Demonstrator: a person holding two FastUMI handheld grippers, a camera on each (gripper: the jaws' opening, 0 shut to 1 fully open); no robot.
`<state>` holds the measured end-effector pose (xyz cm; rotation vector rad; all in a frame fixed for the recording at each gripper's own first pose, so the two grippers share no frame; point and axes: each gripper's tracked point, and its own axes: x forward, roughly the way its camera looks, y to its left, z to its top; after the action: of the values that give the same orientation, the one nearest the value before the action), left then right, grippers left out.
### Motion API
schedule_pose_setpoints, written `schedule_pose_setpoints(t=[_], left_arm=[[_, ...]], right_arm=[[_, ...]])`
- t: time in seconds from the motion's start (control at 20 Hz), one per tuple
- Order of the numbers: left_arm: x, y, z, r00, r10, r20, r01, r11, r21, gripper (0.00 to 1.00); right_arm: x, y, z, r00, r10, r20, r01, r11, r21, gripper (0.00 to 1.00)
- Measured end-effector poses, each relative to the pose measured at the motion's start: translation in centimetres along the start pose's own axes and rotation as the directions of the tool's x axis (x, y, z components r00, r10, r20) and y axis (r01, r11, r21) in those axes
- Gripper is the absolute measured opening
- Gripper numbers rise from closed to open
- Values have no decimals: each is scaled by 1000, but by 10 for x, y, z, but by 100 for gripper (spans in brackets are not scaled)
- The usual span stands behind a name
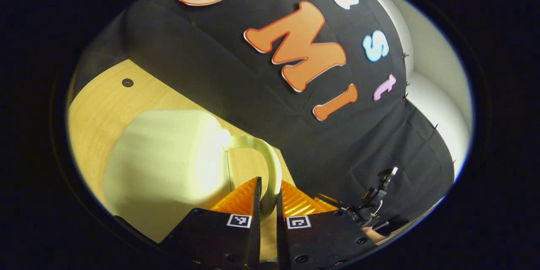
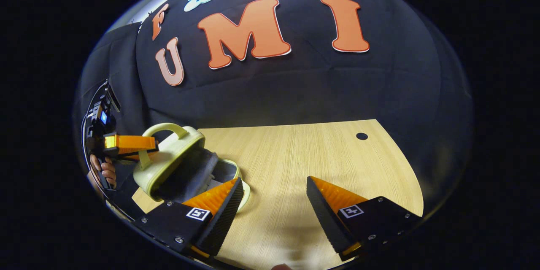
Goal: First open the suitcase, pack the skin care products into it, and then close the suitcase.
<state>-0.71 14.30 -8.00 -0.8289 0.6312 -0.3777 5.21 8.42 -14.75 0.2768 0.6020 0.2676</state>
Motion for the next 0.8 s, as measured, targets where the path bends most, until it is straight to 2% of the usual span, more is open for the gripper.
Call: schedule_pose_setpoints(t=[0.2,0.35,0.45,0.55,0.65,0.7,0.75,0.8], left_arm=[[41,-4,-48,987,116,-107,-103,988,118,16],[57,3,-88,960,225,-166,-193,963,188,16],[66,11,-108,941,277,-192,-239,950,201,16],[73,12,-121,930,294,-223,-256,949,185,26],[79,-7,-127,942,251,-224,-228,966,125,36],[87,-11,-125,944,264,-196,-241,961,135,37],[90,-10,-118,943,297,-152,-272,948,164,57],[91,-9,-112,942,317,-114,-292,936,196,65]], right_arm=[[-4,-14,-5,1000,8,-5,-8,1000,9,96],[-9,-31,-6,1000,3,-6,-3,1000,20,96],[-14,-43,-7,1000,0,-12,0,1000,27,96],[-18,-56,-3,1000,-7,-2,7,999,43,95],[-23,-70,2,1000,-15,13,15,999,42,96],[-25,-76,2,1000,-22,16,21,999,38,95],[-27,-81,3,999,-25,20,24,999,33,95],[-29,-85,6,999,-24,34,23,999,23,95]])
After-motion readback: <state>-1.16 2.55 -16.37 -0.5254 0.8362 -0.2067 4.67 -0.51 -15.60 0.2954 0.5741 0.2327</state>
